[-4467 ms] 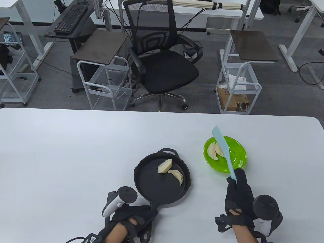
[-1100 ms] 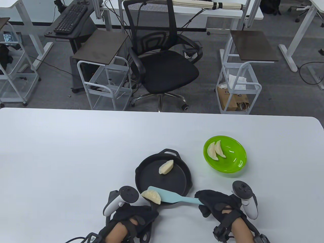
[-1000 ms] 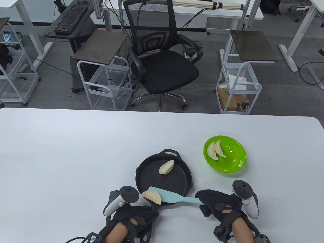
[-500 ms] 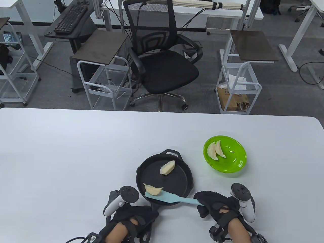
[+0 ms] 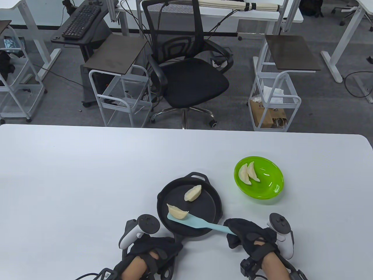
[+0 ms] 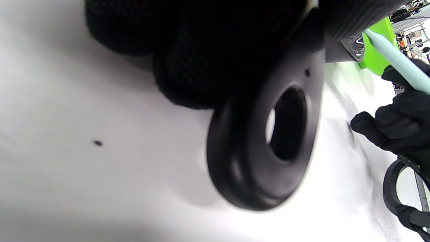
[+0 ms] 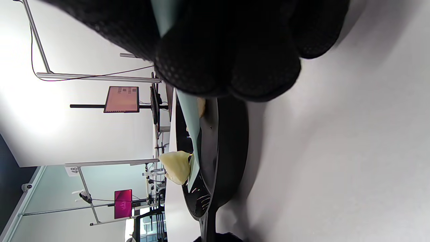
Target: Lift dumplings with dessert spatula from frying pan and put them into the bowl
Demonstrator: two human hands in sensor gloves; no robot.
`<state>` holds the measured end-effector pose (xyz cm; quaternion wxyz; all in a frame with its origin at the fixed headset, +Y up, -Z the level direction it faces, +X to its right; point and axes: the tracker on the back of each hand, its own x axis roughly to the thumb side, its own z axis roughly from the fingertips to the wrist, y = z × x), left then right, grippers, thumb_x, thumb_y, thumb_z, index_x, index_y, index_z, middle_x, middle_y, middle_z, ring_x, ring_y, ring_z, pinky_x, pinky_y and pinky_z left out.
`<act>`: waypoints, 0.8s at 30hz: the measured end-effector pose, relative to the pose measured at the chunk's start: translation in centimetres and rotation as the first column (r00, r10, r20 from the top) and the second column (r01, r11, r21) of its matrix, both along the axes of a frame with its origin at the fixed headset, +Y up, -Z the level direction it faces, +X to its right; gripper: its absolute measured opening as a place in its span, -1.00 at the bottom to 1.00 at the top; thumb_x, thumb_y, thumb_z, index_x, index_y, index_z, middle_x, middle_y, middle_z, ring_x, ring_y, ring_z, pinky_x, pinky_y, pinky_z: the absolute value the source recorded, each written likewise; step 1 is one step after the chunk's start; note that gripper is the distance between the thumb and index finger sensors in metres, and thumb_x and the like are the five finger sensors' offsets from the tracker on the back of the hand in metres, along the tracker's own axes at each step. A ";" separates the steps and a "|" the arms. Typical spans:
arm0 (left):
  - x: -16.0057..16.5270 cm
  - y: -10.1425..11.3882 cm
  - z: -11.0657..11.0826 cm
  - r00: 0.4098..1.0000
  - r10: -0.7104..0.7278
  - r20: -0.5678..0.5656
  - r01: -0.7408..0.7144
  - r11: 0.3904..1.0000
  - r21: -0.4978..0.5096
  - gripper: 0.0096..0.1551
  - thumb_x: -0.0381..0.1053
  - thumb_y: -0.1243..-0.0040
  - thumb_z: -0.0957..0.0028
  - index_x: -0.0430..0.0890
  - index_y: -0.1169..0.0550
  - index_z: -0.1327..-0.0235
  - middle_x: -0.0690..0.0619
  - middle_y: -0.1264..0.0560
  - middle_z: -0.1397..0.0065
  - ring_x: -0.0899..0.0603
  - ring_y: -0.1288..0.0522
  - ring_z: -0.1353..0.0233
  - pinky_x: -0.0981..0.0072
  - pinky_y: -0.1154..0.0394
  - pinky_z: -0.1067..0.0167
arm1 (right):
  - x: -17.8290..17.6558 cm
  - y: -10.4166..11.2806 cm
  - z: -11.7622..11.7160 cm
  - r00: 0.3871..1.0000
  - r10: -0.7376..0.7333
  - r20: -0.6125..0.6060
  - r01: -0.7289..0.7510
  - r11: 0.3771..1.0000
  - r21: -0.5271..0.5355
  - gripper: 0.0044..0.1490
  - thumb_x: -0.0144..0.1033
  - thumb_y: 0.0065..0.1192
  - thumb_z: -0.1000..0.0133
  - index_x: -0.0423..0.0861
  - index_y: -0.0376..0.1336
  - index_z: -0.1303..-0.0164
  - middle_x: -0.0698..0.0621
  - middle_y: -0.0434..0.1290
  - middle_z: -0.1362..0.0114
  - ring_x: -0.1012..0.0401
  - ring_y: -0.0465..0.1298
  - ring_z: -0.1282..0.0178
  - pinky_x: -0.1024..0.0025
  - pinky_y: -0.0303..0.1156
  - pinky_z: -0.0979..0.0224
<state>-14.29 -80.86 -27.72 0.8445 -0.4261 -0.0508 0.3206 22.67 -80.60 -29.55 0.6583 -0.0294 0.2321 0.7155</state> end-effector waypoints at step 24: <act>-0.1 -0.1 0.0 1.000 0.003 -0.004 -0.003 1.000 -0.001 -0.30 0.55 -0.06 -0.09 0.18 -0.49 -0.37 0.22 -0.78 0.10 0.00 -0.73 0.23 0.15 -0.59 0.15 | 3.0 1.5 1.0 0.935 -0.164 0.313 0.124 0.982 0.142 -0.45 -0.14 0.16 -0.31 -0.20 0.28 -0.39 -0.08 0.60 -0.03 -0.07 0.57 0.01 -0.22 0.25 -0.50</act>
